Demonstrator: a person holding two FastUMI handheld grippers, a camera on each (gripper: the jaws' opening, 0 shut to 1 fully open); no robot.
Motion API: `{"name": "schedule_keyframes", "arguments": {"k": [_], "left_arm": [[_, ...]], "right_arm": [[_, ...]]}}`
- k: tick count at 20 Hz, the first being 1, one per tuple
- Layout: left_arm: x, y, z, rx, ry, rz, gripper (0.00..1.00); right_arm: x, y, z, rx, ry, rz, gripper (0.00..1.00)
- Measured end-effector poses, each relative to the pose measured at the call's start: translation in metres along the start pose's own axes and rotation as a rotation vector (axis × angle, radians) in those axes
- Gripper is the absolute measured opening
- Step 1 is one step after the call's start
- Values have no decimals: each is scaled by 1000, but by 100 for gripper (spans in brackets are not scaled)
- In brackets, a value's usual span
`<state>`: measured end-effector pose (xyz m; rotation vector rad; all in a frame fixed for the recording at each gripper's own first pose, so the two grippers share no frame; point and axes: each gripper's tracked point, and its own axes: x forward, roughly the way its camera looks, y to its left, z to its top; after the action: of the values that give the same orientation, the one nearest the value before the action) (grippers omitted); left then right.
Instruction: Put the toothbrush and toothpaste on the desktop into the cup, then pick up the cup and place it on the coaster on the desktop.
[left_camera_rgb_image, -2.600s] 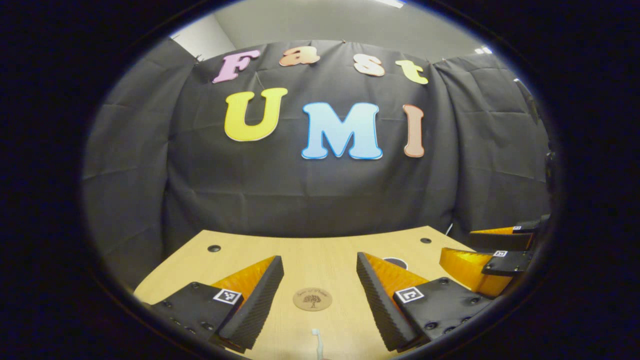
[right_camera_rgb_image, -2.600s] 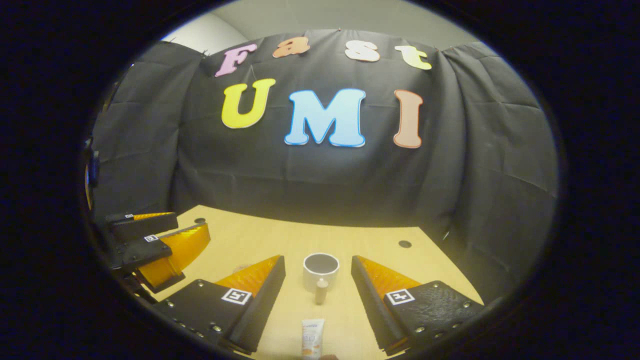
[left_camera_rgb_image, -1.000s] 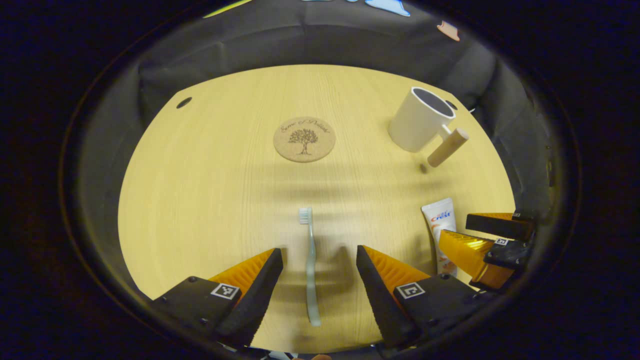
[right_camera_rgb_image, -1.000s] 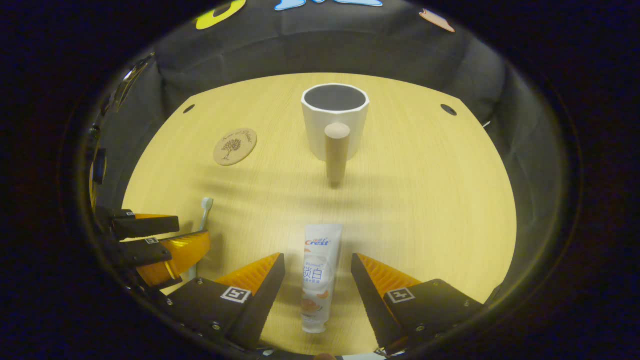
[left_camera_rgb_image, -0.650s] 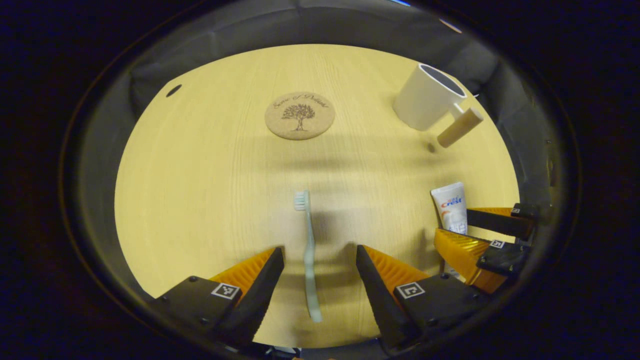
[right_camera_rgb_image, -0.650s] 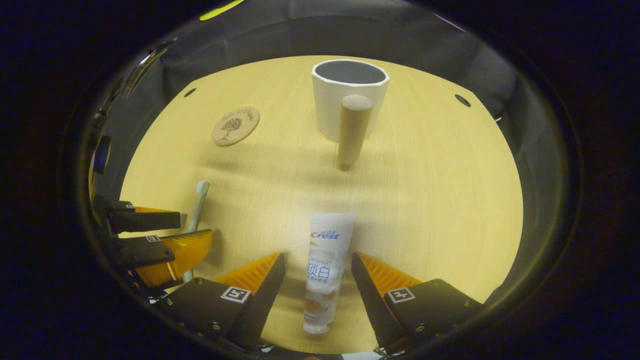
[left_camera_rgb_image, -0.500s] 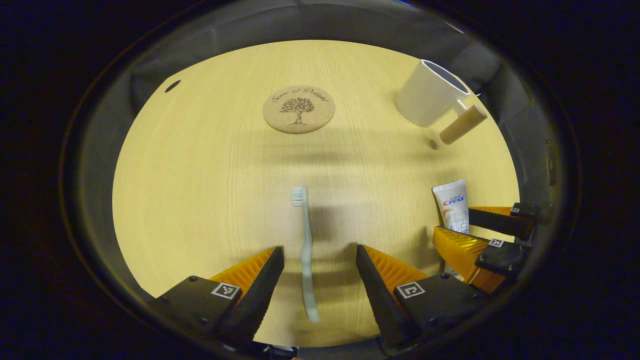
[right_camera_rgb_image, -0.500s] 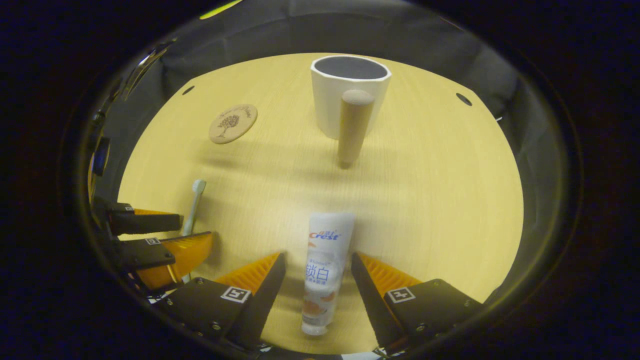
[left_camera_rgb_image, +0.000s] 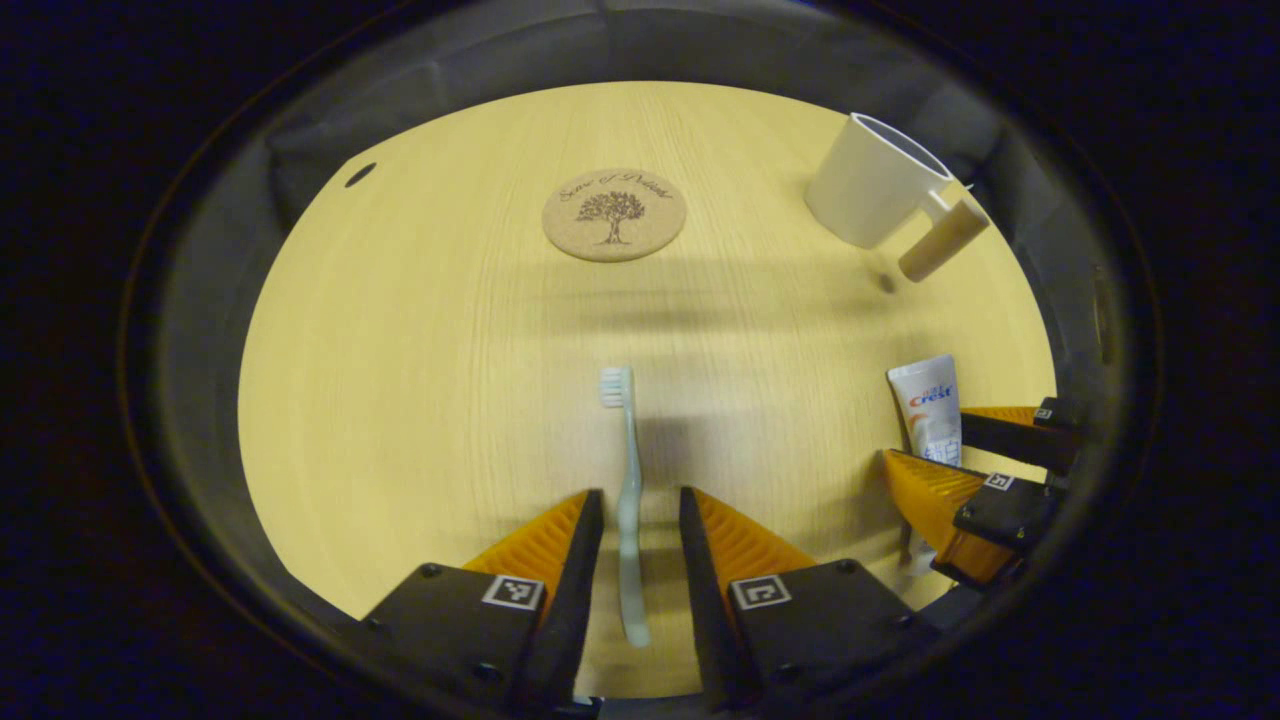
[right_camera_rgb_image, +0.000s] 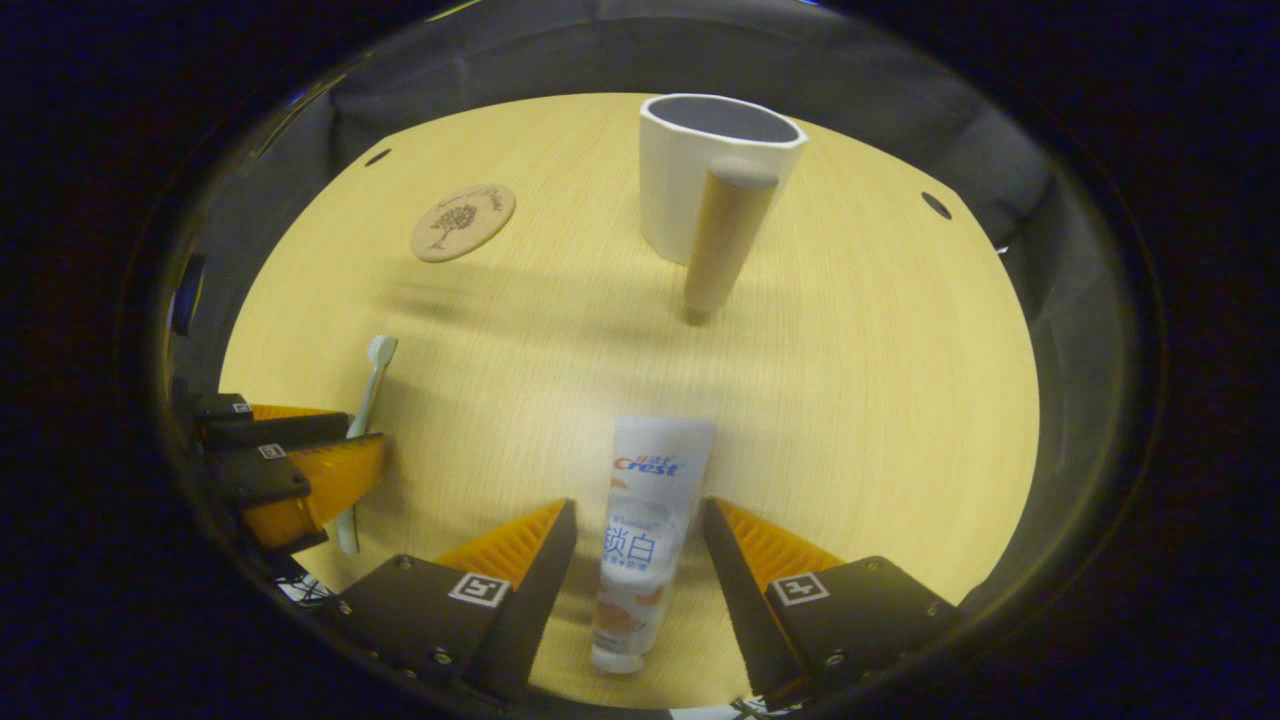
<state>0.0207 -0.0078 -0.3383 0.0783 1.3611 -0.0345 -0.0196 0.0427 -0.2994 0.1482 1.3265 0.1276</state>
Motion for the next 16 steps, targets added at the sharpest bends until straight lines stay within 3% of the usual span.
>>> {"name": "schedule_keyframes", "arguments": {"k": [1,2,3,5,6,7,16], "left_arm": [[0,0,0,7,-5,-2,48],[2,2,1,-3,-25,0,52],[1,1,1,-18,-24,1,27],[-1,3,1,-5,-35,-7,25],[-1,4,1,-13,-47,-10,25],[-1,3,2,-10,-53,-17,14],[-3,5,0,26,-87,-87,8]], "right_arm": [[-1,0,-1,-4,2,1,78],[-2,-1,-1,3,0,0,78],[-2,-3,0,22,0,-1,64],[-1,-5,0,45,1,7,48],[-2,-6,0,52,-2,10,48],[-1,-6,0,52,-4,16,43],[-2,-7,2,82,-46,25,39]]}}
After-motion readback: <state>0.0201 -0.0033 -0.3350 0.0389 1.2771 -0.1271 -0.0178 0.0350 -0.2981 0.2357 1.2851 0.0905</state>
